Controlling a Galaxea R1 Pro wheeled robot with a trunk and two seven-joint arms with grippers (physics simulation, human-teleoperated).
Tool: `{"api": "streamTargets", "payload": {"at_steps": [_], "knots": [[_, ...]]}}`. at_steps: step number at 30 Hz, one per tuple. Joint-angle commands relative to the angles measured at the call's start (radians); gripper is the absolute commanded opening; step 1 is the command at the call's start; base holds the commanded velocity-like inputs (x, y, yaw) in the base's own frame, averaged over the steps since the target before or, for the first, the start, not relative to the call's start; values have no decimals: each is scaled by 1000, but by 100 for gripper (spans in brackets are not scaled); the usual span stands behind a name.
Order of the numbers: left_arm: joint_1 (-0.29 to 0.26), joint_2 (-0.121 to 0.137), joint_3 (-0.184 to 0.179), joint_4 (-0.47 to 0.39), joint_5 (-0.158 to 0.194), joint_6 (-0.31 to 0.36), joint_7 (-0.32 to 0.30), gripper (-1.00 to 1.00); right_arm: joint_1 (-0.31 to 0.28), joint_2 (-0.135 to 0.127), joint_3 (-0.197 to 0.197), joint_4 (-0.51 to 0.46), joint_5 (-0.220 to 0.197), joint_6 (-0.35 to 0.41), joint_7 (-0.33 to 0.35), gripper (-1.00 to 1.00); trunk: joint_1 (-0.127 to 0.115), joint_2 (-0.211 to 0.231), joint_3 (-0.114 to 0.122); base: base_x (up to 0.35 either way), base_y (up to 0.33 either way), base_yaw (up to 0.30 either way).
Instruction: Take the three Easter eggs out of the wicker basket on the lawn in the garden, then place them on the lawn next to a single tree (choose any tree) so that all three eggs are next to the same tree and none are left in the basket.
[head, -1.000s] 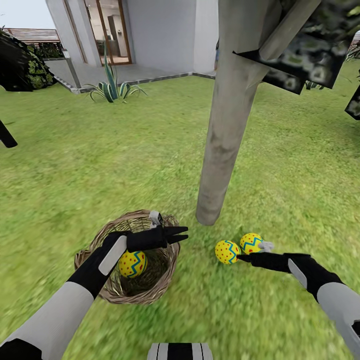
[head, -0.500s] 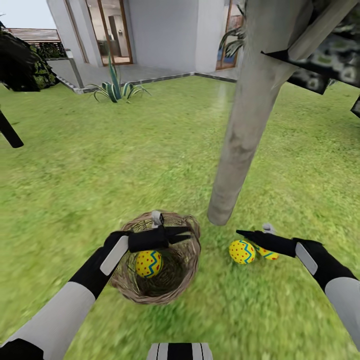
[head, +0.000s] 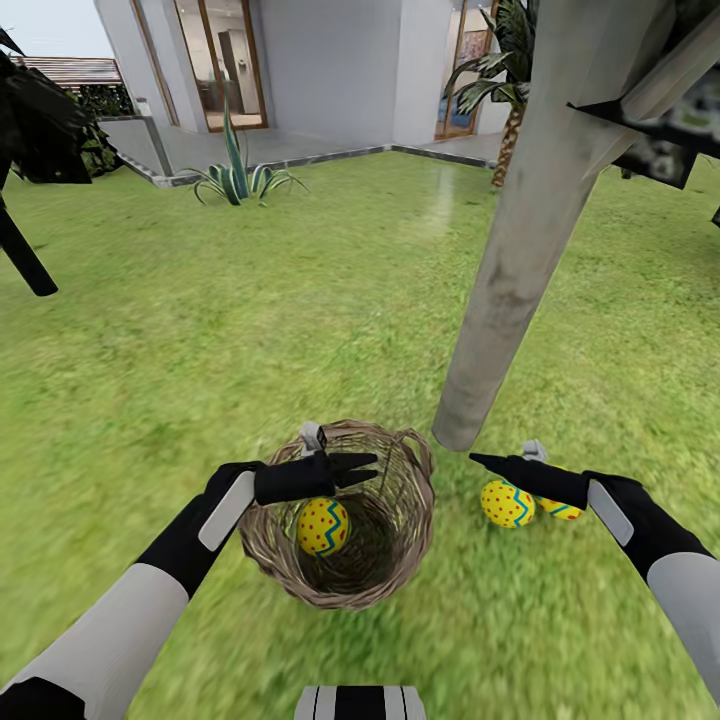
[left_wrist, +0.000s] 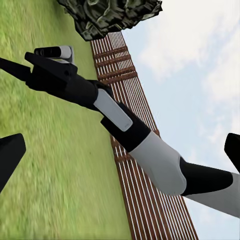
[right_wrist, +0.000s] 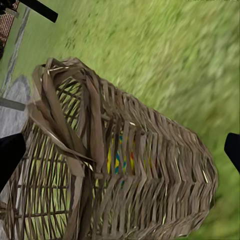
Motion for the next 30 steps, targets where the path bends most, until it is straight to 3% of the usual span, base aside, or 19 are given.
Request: {"api": "streamTargets", "payload": {"at_steps": [1,8,15,23,30], "knots": [[-1,2,-2,1,5,5,0,100,-1,-1,5,0,-10,7,-1,100,0,0,-1,0,5,0],[-1,5,-2,2,7,5,-1,100,-1,-1,4,0,-10,7,-1,100,0,0,-1,0,1,0],[-1,4,-2,3,7,5,-1,100,-1,-1,5,1,-10,7,-1,100,-3,1,26,0,0,0],[-1,2,0,52,8,3,-1,100,-1,0,8,1,-3,6,-2,100,-3,1,26,0,0,0],[-1,-16,30,81,8,1,0,100,-1,0,10,-44,1,7,-8,100,-3,1,26,0,0,0]]}}
